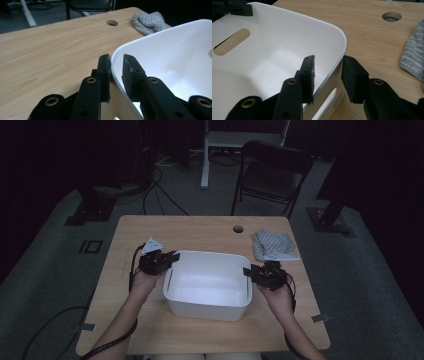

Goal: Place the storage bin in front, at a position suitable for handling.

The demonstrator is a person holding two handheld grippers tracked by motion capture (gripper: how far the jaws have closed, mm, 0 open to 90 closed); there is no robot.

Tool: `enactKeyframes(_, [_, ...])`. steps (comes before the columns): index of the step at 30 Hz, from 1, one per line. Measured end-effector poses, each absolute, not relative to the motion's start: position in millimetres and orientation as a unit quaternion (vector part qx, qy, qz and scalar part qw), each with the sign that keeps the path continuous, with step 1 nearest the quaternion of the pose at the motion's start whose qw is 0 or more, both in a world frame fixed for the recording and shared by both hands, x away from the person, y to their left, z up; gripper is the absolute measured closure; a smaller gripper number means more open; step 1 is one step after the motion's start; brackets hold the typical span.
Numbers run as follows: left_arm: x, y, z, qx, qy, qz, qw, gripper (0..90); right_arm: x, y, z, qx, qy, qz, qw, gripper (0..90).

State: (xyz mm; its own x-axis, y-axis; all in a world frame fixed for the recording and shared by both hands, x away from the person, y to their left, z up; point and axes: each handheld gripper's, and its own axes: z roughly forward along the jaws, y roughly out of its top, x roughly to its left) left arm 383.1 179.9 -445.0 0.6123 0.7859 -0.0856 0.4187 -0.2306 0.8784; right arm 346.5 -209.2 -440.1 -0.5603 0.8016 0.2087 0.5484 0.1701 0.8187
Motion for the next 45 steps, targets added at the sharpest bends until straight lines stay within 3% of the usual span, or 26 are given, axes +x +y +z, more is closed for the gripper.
enactKeyframes(11, [363.6, 187.0, -447.2, 0.755, 0.394, 0.225, 0.473, 76.4, 354.5, -199.1, -436.4, 0.455, 0.752, 0.454, 0.146, 72.5])
enactKeyframes(45, [319.1, 196.3, -447.2, 0.737, 0.432, 0.235, 0.463, 70.7, 388.1, -166.4, -429.7, 0.454, 0.766, 0.421, 0.170, 85.0])
